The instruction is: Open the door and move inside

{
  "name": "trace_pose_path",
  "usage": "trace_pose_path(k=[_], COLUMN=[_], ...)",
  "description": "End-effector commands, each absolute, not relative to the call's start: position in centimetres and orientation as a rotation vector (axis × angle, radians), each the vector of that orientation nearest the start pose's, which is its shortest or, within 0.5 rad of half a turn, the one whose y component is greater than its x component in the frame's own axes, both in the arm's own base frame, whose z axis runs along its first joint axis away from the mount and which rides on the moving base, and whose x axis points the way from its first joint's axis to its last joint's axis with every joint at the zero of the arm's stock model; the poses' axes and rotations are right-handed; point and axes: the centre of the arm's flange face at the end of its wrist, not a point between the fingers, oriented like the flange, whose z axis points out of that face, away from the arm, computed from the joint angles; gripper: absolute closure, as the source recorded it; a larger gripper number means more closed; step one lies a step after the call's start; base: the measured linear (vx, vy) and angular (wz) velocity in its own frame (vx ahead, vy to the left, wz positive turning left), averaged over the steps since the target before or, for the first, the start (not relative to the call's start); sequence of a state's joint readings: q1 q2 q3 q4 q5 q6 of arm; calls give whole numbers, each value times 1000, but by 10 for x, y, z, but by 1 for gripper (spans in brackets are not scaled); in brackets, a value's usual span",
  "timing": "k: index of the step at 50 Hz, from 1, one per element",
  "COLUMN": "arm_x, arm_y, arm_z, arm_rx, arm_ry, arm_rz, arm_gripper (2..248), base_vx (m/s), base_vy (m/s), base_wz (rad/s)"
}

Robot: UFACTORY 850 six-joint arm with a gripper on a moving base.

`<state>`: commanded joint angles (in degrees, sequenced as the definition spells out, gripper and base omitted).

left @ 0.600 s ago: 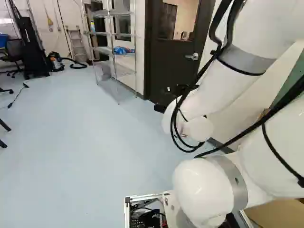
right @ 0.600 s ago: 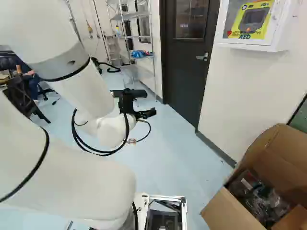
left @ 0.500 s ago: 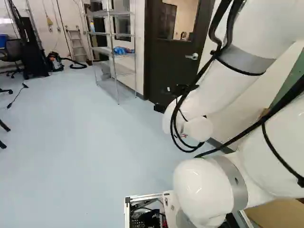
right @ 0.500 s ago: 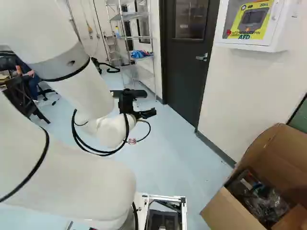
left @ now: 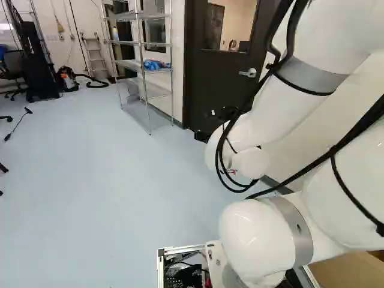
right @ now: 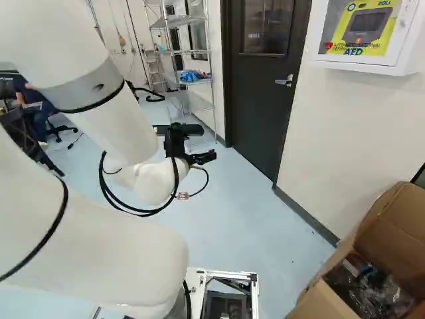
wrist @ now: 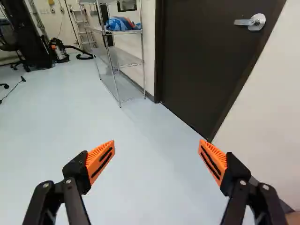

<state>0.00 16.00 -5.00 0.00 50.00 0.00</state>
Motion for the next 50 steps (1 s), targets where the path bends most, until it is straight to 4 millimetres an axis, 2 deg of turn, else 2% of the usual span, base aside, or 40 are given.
trace_pose_path(k=[25, 50], arm_x=[270, 270], arm_y=[0, 0], arm_z=[366, 366], arm_rx=[-2558, -2558], arm_ry=[0, 0], arm_rz=[-1824, -1824], arm_gripper=[3, 3], base_vx=[189, 186], base_vy=[73, 107], base_wz=[-24, -30])
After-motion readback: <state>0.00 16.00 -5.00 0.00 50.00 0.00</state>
